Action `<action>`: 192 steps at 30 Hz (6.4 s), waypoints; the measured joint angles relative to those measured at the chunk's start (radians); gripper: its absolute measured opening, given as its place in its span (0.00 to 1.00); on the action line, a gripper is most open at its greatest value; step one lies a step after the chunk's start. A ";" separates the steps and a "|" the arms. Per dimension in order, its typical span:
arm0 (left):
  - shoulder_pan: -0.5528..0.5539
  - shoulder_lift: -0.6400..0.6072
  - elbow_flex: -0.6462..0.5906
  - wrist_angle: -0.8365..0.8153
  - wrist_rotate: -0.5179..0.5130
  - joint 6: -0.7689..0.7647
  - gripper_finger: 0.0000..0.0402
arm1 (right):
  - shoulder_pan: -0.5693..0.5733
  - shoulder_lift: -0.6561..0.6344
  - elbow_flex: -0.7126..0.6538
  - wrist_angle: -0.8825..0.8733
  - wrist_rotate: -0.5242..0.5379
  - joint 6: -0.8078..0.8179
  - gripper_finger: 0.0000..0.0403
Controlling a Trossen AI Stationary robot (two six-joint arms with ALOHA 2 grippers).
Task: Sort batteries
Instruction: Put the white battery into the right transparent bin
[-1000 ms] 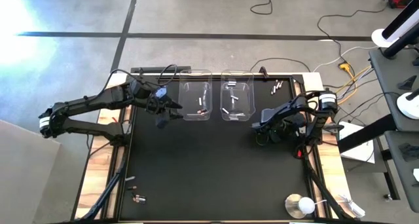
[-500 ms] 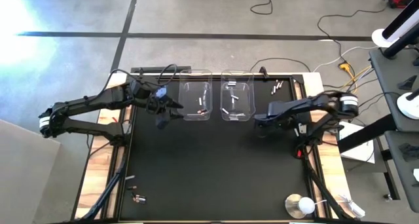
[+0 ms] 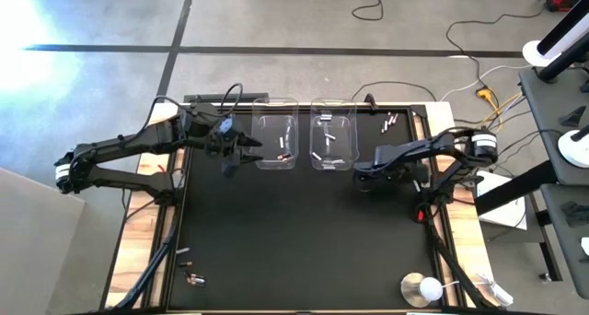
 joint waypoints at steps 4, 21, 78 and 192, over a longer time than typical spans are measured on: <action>0.000 0.000 0.000 -0.003 0.000 -0.025 0.53 | 0.006 0.023 0.000 0.091 -0.001 0.159 0.03; -0.024 0.000 0.000 0.000 0.028 -0.026 0.53 | 0.242 0.036 -0.021 -0.088 -0.007 0.768 0.03; -0.024 0.001 0.000 0.034 0.026 -0.185 0.53 | 0.217 0.284 -0.045 -0.037 -0.019 1.190 0.03; -0.026 0.125 0.000 0.088 0.148 -0.014 0.53 | -0.015 -0.217 -0.196 0.352 -0.081 -0.066 0.20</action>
